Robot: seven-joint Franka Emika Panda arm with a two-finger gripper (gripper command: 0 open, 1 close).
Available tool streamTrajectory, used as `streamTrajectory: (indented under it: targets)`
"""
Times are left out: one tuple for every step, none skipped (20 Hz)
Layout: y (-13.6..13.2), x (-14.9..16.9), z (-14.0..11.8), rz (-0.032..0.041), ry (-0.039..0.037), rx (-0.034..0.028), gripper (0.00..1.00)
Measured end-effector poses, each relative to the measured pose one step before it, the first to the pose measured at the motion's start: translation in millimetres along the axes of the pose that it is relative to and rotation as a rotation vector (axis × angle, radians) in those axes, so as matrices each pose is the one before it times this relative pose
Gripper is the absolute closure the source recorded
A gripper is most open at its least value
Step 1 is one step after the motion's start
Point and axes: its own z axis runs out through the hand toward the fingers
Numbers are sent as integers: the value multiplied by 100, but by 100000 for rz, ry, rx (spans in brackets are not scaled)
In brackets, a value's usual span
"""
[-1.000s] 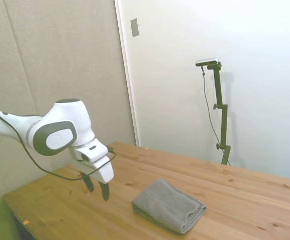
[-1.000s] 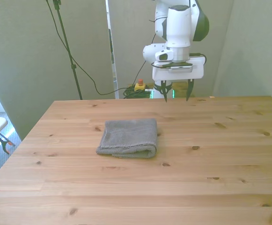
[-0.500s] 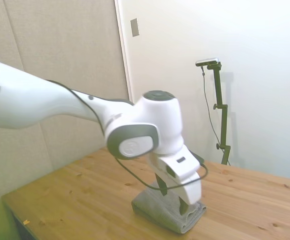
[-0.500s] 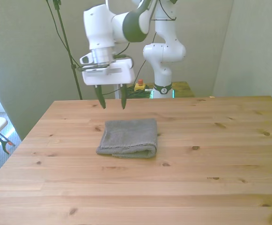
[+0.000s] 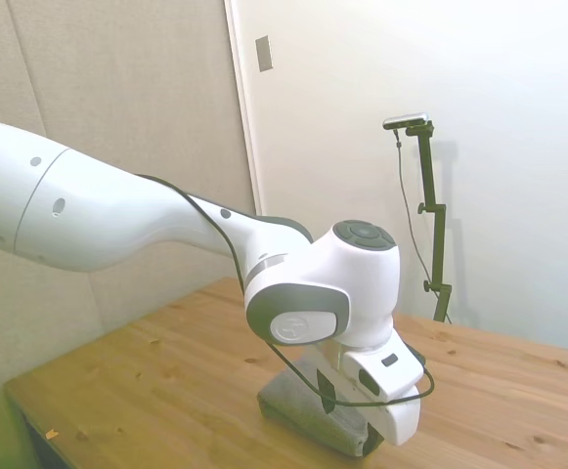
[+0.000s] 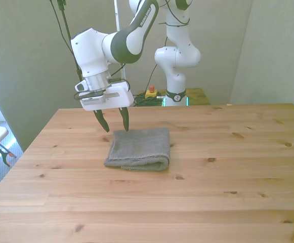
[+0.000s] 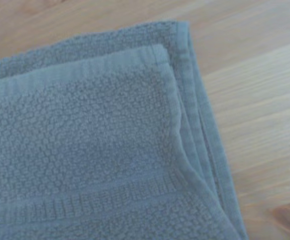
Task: Unfold the towel
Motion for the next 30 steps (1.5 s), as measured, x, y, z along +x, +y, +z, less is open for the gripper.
streamTrajectory:
  targets:
    - [345, -53, 347, -926, -1373, 1367, 0]
    - [304, -79, 271, -715, -1718, 1452, 0]
    - [187, -43, 131, -648, -1353, 1255, 0]
    - [127, -34, 79, -321, -1266, 1028, 0]
    - [147, -35, 106, -381, -1392, 743, 0]
    - [151, -41, 173, -313, -1394, 242, 0]
    - [104, 30, 171, 61, -752, 344, 0]
    - [122, 67, 164, 109, -454, 51, 0]
    - [135, 91, 135, 35, -205, -159, 0]
    - [90, 85, 90, 142, -109, -62, 0]
    - [87, 130, 39, 291, -2, 26, 0]
    - [80, 192, 18, 510, 31, 304, 0]
    - [90, 202, 56, 768, -93, 705, 0]
    - [123, 254, 85, 685, 98, 454, 0]
    - [88, 278, 65, 782, 394, 833, 0]
    - [30, 220, 99, 396, 183, 1156, 0]
    - [0, 208, 112, 133, 160, 867, 0]
    - [-19, 177, 109, 89, 330, 828, 100]
    - [-51, 165, 122, -40, 168, 632, 100]
    - [-48, 89, 52, -4, 16, 248, 100]
    - [-71, 61, -3, -12, 36, 299, 100]
    - [-23, 26, 18, -81, -26, 200, 100]
    - [-24, 24, -1, -109, 23, 71, 100]
    - [-1, 6, 0, -136, 0, 34, 100]
    - [8, 6, -7, -172, 10, 18, 100]
    - [0, 0, 0, -123, -3, 24, 100]
    - [0, 0, 2, -89, -5, 4, 100]
    - [-10, -3, 7, -58, -11, -2, 100]
    - [-11, -3, 30, -24, -45, -29, 100]
    - [-3, 1, 60, -4, -84, -62, 100]
